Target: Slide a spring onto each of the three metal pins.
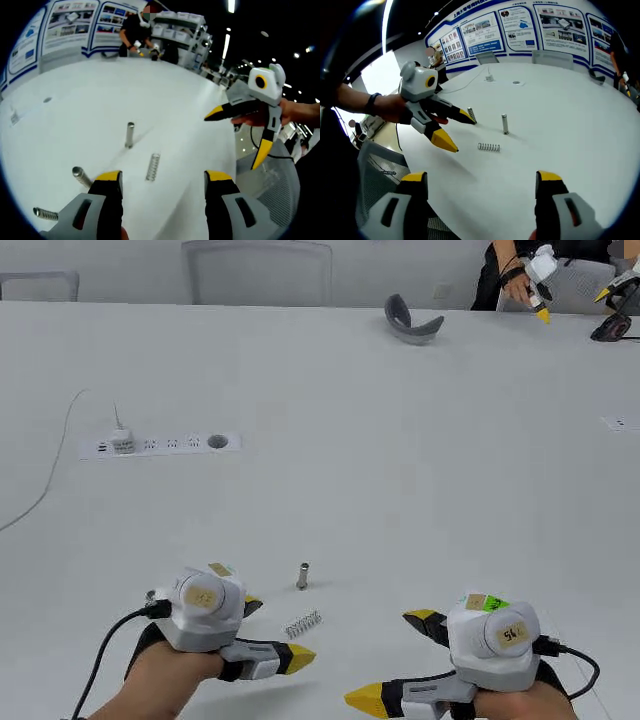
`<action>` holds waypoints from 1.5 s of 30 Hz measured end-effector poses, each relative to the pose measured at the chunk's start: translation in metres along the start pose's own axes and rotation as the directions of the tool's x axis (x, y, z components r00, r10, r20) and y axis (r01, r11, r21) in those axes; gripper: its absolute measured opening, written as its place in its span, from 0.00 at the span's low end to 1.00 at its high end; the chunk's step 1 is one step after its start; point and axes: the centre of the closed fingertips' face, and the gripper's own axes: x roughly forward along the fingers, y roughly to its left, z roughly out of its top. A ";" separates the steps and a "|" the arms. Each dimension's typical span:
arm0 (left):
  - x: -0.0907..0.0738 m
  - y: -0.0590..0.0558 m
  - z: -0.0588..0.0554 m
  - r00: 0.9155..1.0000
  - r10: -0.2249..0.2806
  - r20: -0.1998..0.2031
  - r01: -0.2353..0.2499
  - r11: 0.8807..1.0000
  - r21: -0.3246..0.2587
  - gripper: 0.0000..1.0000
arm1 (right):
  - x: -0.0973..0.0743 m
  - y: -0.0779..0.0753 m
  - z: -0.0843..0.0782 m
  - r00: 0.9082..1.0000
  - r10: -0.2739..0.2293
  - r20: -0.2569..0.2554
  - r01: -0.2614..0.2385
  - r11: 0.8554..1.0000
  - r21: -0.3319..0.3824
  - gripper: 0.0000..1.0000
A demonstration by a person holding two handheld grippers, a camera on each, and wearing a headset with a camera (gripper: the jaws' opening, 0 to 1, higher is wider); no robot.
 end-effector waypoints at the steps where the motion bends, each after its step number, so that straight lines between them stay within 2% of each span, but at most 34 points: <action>1: 0.002 0.000 0.000 1.000 -0.001 0.000 0.001 1.000 -0.003 0.67 | 0.000 0.001 0.000 1.000 0.001 0.001 -0.001 1.000 -0.001 0.90; 9: 0.015 0.005 -0.009 1.000 0.008 -0.011 -0.008 0.999 -0.039 0.61 | 0.002 0.004 0.001 1.000 0.014 0.001 -0.014 1.000 0.000 0.90; 19: 0.026 0.010 -0.014 0.999 0.028 -0.035 -0.029 1.000 -0.009 0.48 | -0.001 0.001 -0.002 1.000 0.011 0.002 -0.011 1.000 0.012 0.89; 32: 0.039 0.016 -0.021 0.997 0.060 -0.054 -0.060 0.998 -0.011 0.32 | 0.000 0.005 -0.003 1.000 0.019 0.002 -0.019 1.000 0.022 0.89; 38: 0.043 0.016 -0.020 0.996 0.074 -0.056 -0.073 0.997 0.010 0.26 | 0.001 0.005 -0.004 1.000 0.022 -0.004 -0.022 1.000 0.019 0.89; 42: 0.047 0.016 -0.021 0.994 0.090 -0.064 -0.086 0.994 0.065 0.15 | 0.002 0.005 -0.005 1.000 0.025 -0.011 -0.025 1.000 0.017 0.89; 43: 0.048 0.016 -0.022 0.993 0.091 -0.069 -0.086 0.994 0.068 0.16 | 0.002 0.006 -0.005 1.000 0.025 -0.012 -0.025 1.000 0.015 0.89; 44: 0.049 0.015 -0.019 0.995 0.087 -0.053 -0.082 0.993 0.087 0.16 | 0.002 0.006 -0.004 1.000 0.026 -0.012 -0.026 1.000 0.014 0.89; 45: 0.048 0.015 -0.023 0.993 0.093 -0.069 -0.088 0.993 0.076 0.16 | 0.002 0.006 -0.004 1.000 0.026 -0.012 -0.026 1.000 0.015 0.89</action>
